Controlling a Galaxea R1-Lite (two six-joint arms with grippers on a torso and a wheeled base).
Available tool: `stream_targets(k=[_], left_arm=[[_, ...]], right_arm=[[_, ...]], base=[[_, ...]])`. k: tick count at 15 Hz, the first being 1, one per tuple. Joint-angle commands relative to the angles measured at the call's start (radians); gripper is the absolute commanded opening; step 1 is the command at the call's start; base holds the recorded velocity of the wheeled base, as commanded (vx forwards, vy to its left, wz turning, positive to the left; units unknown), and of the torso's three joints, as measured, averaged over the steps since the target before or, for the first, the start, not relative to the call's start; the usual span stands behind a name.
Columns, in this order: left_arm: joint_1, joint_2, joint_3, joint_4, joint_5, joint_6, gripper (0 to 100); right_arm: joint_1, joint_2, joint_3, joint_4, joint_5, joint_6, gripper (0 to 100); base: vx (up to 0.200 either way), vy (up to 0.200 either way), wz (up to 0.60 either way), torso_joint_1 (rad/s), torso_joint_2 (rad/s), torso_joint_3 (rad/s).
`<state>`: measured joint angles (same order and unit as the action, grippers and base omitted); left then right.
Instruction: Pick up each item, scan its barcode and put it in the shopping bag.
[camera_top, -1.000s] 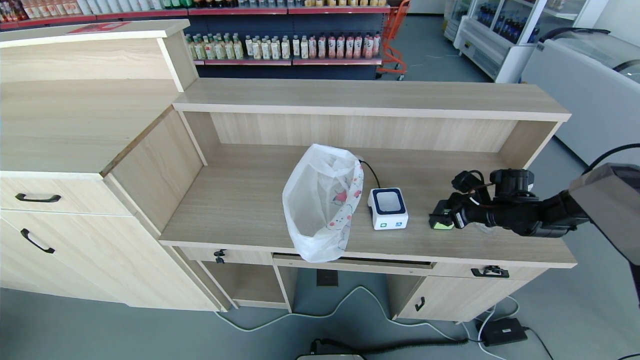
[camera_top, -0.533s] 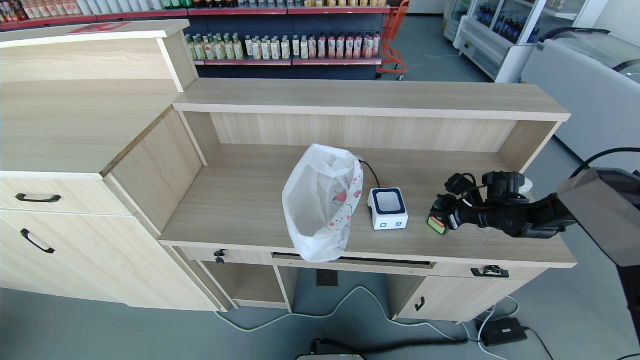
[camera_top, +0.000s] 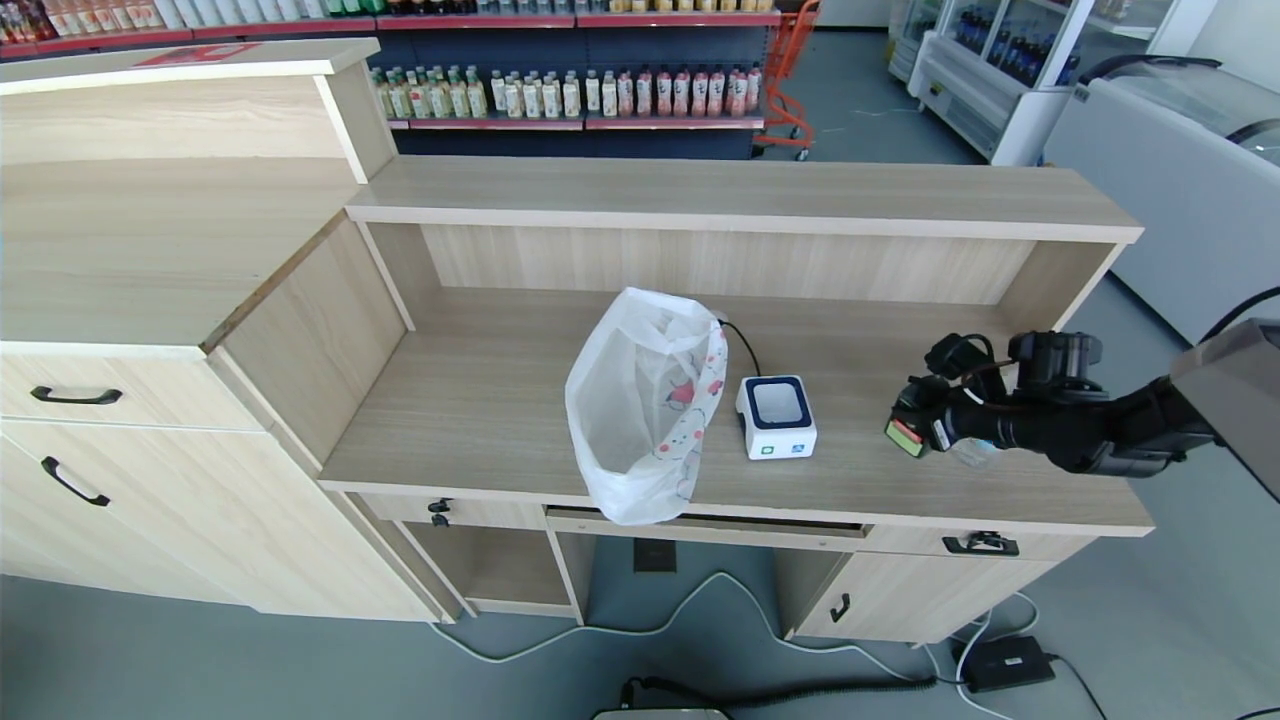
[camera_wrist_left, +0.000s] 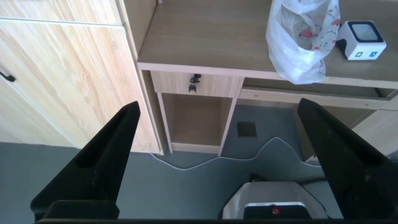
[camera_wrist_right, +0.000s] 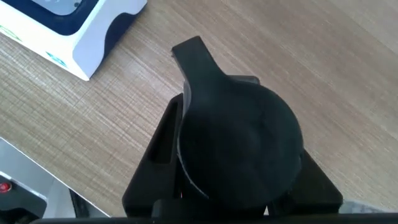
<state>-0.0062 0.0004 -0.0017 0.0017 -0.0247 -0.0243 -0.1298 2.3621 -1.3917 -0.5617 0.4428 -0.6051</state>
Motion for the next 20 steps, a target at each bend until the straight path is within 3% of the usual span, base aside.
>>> stream_targets(k=[1,4,6,8,10,11,13,14,18,20], left_arm=[[0.0,0.0,0.0,0.0,0.0,0.0,100],[0.0,0.0,0.0,0.0,0.0,0.0,100],[0.0,0.0,0.0,0.0,0.0,0.0,100],[0.0,0.0,0.0,0.0,0.0,0.0,100],[0.0,0.0,0.0,0.0,0.0,0.0,100],[0.0,0.0,0.0,0.0,0.0,0.0,100],[0.0,0.0,0.0,0.0,0.0,0.0,100],[0.0,0.0,0.0,0.0,0.0,0.0,100],[0.0,0.0,0.0,0.0,0.0,0.0,100],[0.0,0.0,0.0,0.0,0.0,0.0,100]], right_arm=[[-0.123,-0.242,0.203,-0.014,0.004,0.001,0],[-0.223,-0.471,0.379,-0.021,0.008,-0.019,0],[-0.257,-0.606,0.476,-0.078,0.01,-0.173,0],[-0.249,-0.666,0.56,-0.221,0.02,-0.32,0],[-0.169,-0.696,0.681,-0.52,0.123,-0.446,0],[-0.119,-0.696,0.698,-0.615,0.211,-0.478,0],[-0.007,-0.69,0.703,-0.747,0.335,-0.72,0],[0.036,-0.687,0.703,-0.781,0.381,-0.829,0],[0.401,-0.664,0.774,-0.822,0.519,-1.423,0],[0.555,-0.653,0.833,-0.823,0.542,-1.567,0]], base=[[0.0,0.0,0.0,0.0,0.0,0.0],[0.0,0.0,0.0,0.0,0.0,0.0],[0.0,0.0,0.0,0.0,0.0,0.0],[0.0,0.0,0.0,0.0,0.0,0.0],[0.0,0.0,0.0,0.0,0.0,0.0],[0.0,0.0,0.0,0.0,0.0,0.0],[0.0,0.0,0.0,0.0,0.0,0.0],[0.0,0.0,0.0,0.0,0.0,0.0],[0.0,0.0,0.0,0.0,0.0,0.0],[0.0,0.0,0.0,0.0,0.0,0.0]])
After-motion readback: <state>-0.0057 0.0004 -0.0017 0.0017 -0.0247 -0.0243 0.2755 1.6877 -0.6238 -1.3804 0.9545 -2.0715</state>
